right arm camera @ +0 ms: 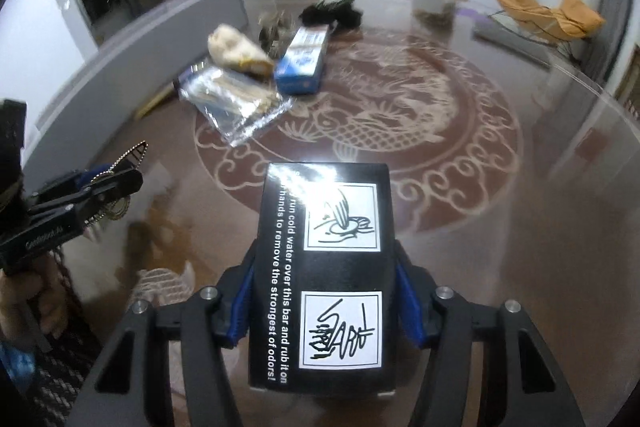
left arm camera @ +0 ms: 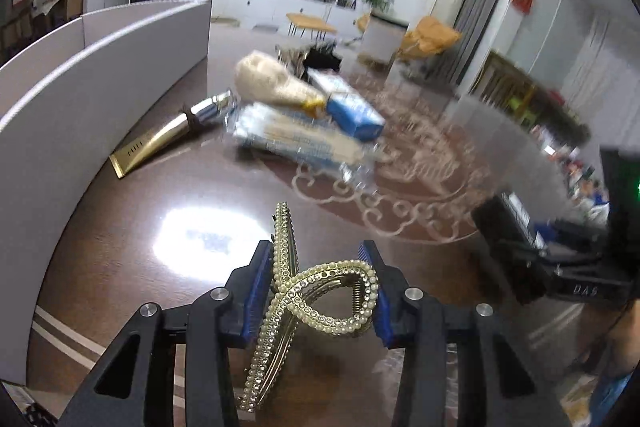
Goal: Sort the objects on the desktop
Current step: 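Grasp the gold hair claw clip with the left tool while the right tool holds the soap box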
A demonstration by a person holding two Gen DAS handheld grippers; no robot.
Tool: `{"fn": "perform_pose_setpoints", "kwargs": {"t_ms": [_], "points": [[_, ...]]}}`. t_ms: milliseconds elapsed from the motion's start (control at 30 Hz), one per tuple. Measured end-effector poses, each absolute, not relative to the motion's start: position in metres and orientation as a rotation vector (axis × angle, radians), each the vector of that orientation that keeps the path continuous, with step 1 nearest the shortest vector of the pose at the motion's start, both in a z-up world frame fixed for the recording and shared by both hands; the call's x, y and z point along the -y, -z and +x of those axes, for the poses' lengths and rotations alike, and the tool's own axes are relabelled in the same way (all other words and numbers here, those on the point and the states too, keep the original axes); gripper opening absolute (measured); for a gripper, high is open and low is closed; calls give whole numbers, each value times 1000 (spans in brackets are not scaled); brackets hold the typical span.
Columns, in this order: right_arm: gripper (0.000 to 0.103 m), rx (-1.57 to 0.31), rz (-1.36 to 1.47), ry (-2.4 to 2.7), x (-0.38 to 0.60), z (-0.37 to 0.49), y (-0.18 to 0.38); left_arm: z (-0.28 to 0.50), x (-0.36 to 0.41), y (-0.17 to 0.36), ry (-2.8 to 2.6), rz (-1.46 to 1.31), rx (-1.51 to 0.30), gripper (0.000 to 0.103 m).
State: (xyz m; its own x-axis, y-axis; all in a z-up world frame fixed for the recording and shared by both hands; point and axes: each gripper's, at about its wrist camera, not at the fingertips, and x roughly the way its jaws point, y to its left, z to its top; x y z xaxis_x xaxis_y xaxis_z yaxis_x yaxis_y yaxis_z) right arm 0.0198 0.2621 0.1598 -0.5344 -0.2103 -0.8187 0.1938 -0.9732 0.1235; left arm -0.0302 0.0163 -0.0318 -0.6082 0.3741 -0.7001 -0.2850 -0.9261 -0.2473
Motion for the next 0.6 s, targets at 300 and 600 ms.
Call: {"fn": "perform_pose_setpoints", "kwargs": {"t_ms": [300, 600], "points": [[59, 134, 1325, 2565, -263, 28, -169, -18, -4, 17, -2552, -1082, 206, 43], [59, 128, 1272, 2505, -230, 25, -173, -13, -6, 17, -2566, -1092, 174, 43]]}}
